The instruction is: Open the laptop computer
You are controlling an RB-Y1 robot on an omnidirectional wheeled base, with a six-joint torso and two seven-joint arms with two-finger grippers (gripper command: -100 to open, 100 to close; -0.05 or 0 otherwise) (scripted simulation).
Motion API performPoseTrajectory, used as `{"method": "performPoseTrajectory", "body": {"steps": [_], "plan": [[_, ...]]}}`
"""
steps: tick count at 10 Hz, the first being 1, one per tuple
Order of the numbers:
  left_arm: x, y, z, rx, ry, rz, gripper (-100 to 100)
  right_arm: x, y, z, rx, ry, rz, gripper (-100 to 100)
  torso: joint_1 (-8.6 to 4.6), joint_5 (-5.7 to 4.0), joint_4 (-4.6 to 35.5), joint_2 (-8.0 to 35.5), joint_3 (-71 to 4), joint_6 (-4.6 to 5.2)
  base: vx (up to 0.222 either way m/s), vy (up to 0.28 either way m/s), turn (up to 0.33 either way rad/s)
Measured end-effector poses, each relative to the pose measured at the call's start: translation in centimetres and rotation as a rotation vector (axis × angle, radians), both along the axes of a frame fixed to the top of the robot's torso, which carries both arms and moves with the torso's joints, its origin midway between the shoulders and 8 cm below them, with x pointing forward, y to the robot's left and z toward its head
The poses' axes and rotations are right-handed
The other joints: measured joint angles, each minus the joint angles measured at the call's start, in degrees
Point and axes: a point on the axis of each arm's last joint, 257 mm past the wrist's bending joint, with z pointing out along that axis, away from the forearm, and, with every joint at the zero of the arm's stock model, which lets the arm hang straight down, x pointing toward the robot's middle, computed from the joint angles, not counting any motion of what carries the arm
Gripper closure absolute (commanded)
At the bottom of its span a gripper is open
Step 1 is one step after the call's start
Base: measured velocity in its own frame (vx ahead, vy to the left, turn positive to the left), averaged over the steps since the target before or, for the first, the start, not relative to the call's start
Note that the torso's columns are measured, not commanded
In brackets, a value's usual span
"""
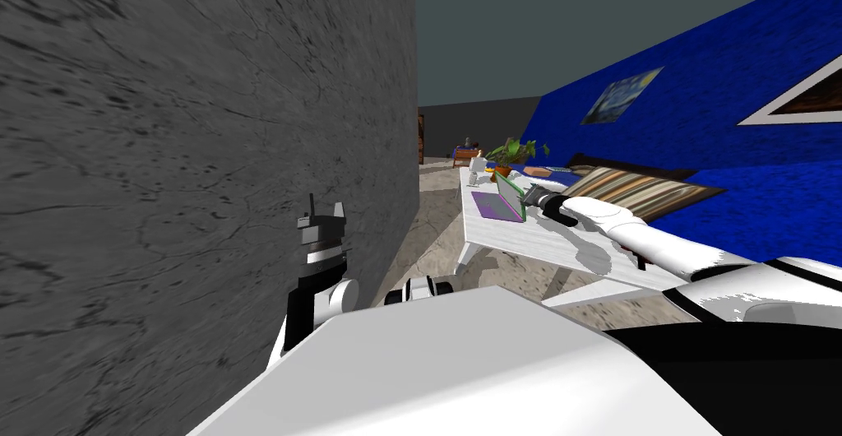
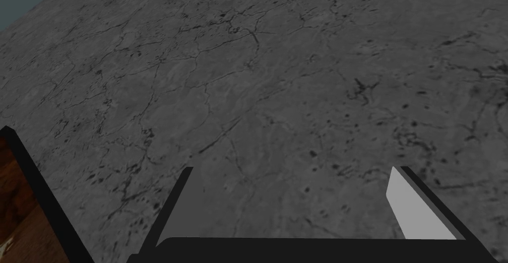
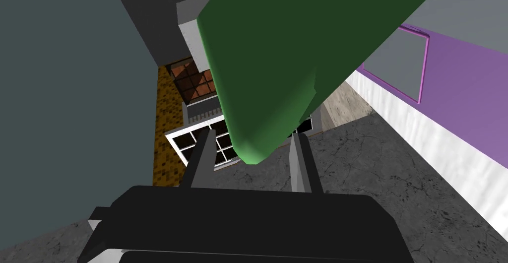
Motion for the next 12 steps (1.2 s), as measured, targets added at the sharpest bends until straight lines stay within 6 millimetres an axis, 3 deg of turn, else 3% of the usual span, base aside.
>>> {"method": "performPoseTrajectory", "body": {"steps": [6,8,12], "plan": [[0.0,0.0,0.0,0.0,0.0,0.0,0,1.2,-0.6,0.6,-0.103,0.03,-0.015,100,0.3,0.25,0.2,0.1,0.1,-0.12,-0.024,0.021,-0.019],[0.0,0.0,0.0,0.0,0.0,0.0,0,1.4,-0.5,0.1,-0.113,0.044,-0.011,100,0.22,0.21,0.1,0.0,0.0,-0.14,0.023,0.034,0.011],[0.0,0.0,0.0,0.0,0.0,0.0,0,-0.2,-1.9,-2.4,-0.269,0.12,-0.024,100,0.21,0.14,0.0,-0.3,-0.2,-0.36,0.07,0.11,0.005]]}}
